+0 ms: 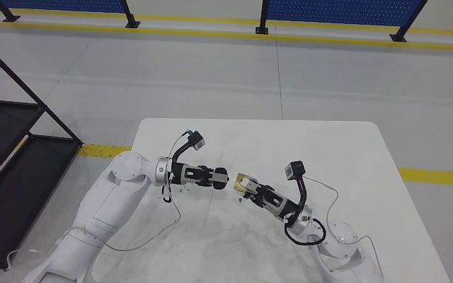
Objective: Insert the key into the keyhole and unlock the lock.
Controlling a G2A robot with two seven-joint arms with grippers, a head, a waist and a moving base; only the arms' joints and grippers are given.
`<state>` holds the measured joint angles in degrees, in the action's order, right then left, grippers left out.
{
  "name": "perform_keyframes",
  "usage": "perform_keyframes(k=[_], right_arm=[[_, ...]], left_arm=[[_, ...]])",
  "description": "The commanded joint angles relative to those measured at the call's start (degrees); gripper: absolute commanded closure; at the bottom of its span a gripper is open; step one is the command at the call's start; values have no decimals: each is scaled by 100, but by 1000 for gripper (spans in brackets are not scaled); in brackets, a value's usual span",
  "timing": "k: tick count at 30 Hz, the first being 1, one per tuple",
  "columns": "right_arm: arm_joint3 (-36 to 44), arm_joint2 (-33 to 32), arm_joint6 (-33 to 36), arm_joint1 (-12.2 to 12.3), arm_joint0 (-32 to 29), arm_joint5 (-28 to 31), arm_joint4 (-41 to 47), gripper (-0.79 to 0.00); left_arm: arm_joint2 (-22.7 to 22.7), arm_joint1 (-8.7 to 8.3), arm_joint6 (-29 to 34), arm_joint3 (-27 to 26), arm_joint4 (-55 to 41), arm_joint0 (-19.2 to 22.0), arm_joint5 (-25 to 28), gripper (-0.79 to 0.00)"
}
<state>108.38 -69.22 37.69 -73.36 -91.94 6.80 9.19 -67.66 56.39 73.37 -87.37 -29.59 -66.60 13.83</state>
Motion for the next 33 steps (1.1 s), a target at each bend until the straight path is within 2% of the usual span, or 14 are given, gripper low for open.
perform_keyframes(k=[1,33], right_arm=[[0,0,0,0,0,0,0,0],[53,91,-119,47,45,-40,-221,0]], left_arm=[[15,3,7,6,2,13,2,0],[25,-13,18,-70,165,67,-56,0]])
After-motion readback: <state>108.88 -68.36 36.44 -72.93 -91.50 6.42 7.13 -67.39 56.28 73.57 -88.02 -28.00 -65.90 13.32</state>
